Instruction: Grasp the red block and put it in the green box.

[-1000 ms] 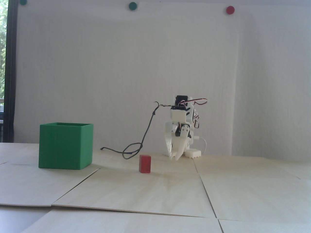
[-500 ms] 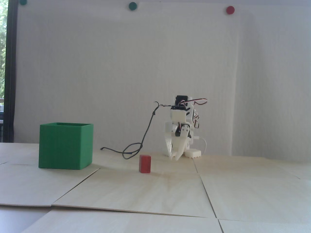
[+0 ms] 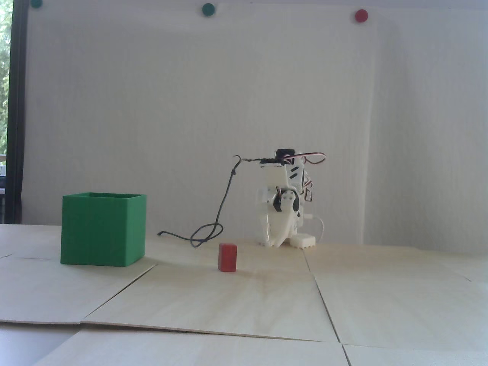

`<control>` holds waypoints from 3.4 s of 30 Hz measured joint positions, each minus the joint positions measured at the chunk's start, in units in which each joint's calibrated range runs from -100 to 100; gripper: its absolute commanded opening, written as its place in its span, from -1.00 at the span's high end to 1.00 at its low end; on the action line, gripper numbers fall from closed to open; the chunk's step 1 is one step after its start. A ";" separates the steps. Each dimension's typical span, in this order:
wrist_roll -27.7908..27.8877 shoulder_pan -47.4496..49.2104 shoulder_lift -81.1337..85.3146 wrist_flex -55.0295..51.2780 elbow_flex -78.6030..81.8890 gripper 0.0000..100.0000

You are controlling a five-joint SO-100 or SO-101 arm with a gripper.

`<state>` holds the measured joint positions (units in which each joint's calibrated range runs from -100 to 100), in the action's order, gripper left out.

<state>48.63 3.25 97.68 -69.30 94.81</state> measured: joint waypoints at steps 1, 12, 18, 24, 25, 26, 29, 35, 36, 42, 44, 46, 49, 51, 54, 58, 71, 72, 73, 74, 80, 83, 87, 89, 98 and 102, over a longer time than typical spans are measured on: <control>-0.15 0.00 0.00 0.00 -0.72 0.95; -1.23 -0.08 -11.21 0.17 -16.92 0.86; -2.98 -1.68 -33.37 2.50 -35.81 0.86; -3.39 -5.81 -59.78 -1.75 -58.91 0.85; -3.39 -5.88 -63.59 -3.00 -62.31 0.85; -3.44 -5.88 -67.58 -4.33 -65.80 0.85; -3.44 -5.88 -78.21 -7.24 -74.93 0.85; -3.54 -5.88 -95.81 -9.98 -87.73 0.85; -3.90 -5.88 -98.13 -10.15 -89.44 0.85; -7.40 -6.65 -108.68 -10.48 -98.21 0.85; -8.43 -6.65 -111.00 -10.48 -100.36 0.85; -9.40 -6.65 -112.66 -10.48 -102.06 0.85; -11.05 -6.65 -113.99 -10.48 -103.22 0.85; -12.02 -6.50 -114.24 -10.48 -103.22 0.85; -13.61 -4.43 -114.24 -10.73 -103.22 0.85; -15.52 0.00 -114.24 -15.47 -103.22 0.85; -19.88 3.36 -114.24 -17.97 -103.22 0.85; -18.96 2.75 -114.24 -18.39 -103.22 0.85; -17.72 2.14 -114.24 -18.97 -103.22 0.85; -16.08 1.38 -114.24 -19.97 -103.22 0.85; -6.06 -3.82 -113.41 -23.38 -103.22 0.85; -2.93 -5.88 -110.42 -23.63 -102.06 0.85; -0.36 -5.88 -104.28 -23.54 -94.90 0.85; 0.00 -5.88 -101.62 -22.55 -90.60 0.85; -2.83 -4.59 -98.63 -13.64 -82.72 0.85; -4.78 -3.52 -104.69 -13.64 -88.18 0.85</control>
<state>43.85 -0.27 -7.02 -82.95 6.62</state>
